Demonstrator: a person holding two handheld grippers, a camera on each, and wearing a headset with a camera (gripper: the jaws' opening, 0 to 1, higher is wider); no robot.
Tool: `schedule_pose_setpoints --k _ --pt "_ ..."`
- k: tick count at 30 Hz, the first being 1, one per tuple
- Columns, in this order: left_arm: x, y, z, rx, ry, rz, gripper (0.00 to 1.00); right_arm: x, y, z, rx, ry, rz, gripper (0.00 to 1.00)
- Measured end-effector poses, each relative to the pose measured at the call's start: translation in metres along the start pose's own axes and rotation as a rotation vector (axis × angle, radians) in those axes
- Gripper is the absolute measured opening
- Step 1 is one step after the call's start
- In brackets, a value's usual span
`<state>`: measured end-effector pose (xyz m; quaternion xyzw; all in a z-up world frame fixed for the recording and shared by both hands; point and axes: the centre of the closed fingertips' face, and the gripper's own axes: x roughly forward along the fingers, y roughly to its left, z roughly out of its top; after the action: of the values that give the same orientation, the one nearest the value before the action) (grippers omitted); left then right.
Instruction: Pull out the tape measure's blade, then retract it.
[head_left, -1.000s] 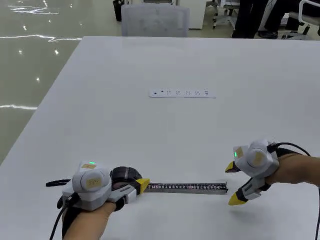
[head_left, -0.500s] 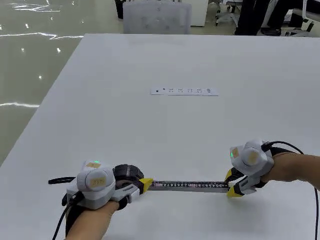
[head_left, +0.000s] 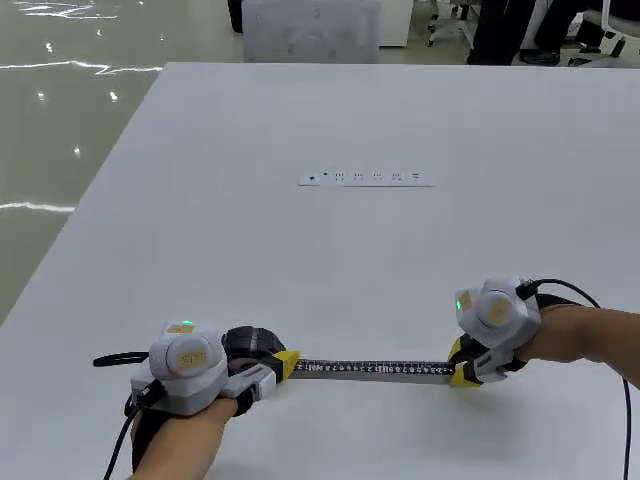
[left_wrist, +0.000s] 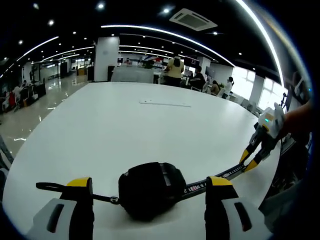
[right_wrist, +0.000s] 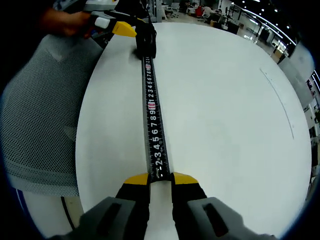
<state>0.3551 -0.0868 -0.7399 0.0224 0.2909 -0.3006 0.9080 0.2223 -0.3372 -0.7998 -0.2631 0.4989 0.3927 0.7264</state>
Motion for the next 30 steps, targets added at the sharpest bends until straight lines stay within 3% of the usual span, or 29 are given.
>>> schedule_pose_setpoints --k 6,8,13,24,30 --pt "0.008 -0.002 -0.004 -0.005 0.012 0.01 0.81 0.001 0.0 0.0 0.006 0.03 0.0 0.14" --pt "0.011 -0.003 -0.009 -0.012 0.041 -0.001 0.73 0.001 0.001 0.0 -0.013 0.04 -0.003 0.14" --pt "0.015 -0.006 -0.009 -0.03 0.044 -0.001 0.63 0.0 0.001 0.0 -0.001 0.046 -0.012 0.14" --pt "0.021 -0.001 -0.013 -0.006 0.059 0.056 0.63 0.001 0.0 0.0 0.008 0.05 -0.005 0.14" --pt "0.022 -0.001 -0.014 -0.001 0.062 0.049 0.62 0.001 -0.001 0.0 0.023 0.038 -0.001 0.14"
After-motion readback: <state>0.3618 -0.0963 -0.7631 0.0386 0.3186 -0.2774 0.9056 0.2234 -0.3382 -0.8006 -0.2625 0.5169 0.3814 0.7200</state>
